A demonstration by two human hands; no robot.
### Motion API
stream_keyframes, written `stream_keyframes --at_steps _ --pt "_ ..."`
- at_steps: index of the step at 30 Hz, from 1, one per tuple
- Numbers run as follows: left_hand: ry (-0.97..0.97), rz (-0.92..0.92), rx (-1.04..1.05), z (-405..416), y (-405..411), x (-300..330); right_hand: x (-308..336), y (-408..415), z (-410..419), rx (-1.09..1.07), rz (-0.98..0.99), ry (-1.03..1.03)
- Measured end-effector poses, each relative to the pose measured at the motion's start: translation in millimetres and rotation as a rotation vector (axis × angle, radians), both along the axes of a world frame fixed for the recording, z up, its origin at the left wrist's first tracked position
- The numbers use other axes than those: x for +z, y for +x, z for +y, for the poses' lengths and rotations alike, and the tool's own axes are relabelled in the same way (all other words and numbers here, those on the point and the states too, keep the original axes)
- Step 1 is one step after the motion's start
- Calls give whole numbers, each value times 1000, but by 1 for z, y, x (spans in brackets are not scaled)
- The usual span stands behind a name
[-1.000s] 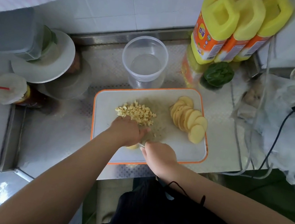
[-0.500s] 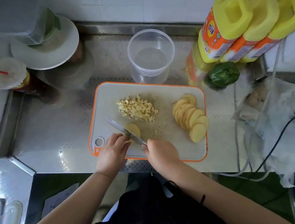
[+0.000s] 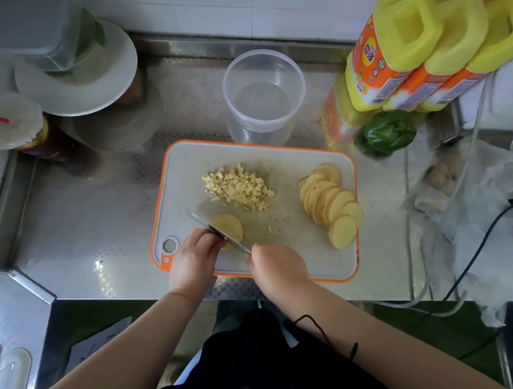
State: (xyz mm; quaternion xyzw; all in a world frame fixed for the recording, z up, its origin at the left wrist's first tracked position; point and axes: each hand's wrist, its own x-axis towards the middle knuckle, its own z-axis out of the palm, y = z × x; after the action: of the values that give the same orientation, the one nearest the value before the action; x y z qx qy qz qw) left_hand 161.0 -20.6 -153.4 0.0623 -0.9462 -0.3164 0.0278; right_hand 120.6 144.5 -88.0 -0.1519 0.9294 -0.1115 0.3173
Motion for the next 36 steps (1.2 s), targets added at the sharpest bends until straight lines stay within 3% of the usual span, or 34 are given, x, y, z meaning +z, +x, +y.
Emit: stream_keyframes --at_steps 11,16,18,20,22,26,36 --pt "2 -2 -29 -1 3 0 -9 4 -1 -57 -36 -8" --pt "-84 258 -34 -14 -15 34 -11 6 -2 -67 -29 -9" --pt "-199 114 -200 -8 -47 56 -10 5 -3 -74 0 -12" --pt "-411 -252 -449 3 -77 65 -10 6 -4 -95 -12 -2" --pt "-576 -453 -637 10 -90 61 -10 7 -5 -102 -30 15" --pt "-697 -517 -754 13 -90 57 -9 8 -7 -108 -29 19" --pt "-679 -682 -760 20 -94 67 1 6 -13 -99 -65 62"
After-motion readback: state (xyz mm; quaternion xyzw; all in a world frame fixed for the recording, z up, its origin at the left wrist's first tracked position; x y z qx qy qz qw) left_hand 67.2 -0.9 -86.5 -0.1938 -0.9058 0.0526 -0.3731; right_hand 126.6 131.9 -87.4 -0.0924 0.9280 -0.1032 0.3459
